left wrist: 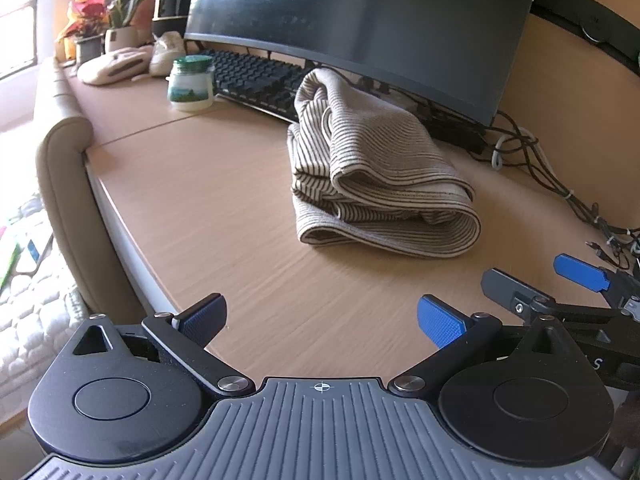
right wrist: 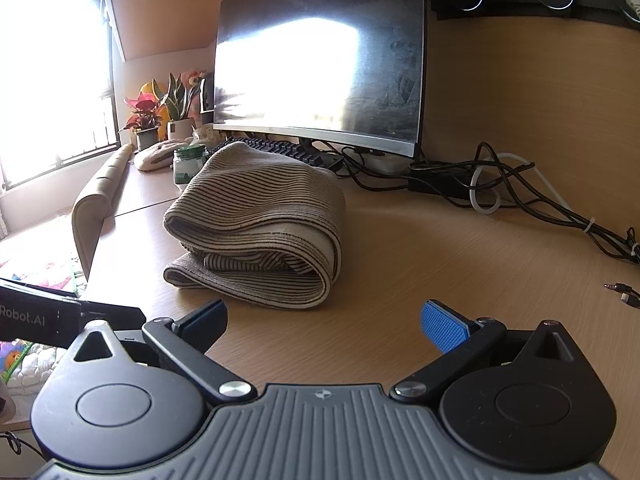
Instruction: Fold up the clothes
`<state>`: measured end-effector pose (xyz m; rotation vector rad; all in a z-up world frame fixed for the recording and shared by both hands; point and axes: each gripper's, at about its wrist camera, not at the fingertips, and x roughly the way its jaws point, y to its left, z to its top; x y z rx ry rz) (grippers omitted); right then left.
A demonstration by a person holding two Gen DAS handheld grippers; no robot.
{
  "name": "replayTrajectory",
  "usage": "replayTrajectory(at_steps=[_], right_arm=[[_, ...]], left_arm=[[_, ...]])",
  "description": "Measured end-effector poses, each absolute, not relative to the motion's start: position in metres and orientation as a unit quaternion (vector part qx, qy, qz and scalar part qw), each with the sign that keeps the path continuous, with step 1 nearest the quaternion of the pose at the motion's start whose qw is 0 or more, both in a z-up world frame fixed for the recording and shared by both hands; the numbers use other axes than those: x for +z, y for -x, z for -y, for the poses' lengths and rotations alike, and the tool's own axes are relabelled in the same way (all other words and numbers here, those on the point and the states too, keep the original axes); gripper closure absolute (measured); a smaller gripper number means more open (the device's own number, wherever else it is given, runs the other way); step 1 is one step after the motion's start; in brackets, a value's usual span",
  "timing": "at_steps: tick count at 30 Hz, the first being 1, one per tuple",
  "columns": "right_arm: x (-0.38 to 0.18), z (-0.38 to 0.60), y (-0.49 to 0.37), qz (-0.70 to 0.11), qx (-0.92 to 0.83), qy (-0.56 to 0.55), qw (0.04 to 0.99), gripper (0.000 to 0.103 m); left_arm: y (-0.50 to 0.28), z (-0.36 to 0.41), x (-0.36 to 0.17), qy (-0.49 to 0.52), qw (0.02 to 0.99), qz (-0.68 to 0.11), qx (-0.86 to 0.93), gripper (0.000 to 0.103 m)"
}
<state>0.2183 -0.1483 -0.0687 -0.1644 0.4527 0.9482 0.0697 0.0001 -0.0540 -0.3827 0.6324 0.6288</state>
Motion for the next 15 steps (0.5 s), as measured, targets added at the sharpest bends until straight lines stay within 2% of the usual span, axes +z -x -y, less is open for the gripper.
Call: replayTrajectory(at_steps=[15], right_arm=[[-0.0689,0.1489,-0.2182,-0.213,0.456,0.08,0.86,0.0]], left_arm=[[-0.0648,0.0003,-0.0544,0.176,0.881,-0.304,0.317,0.0]])
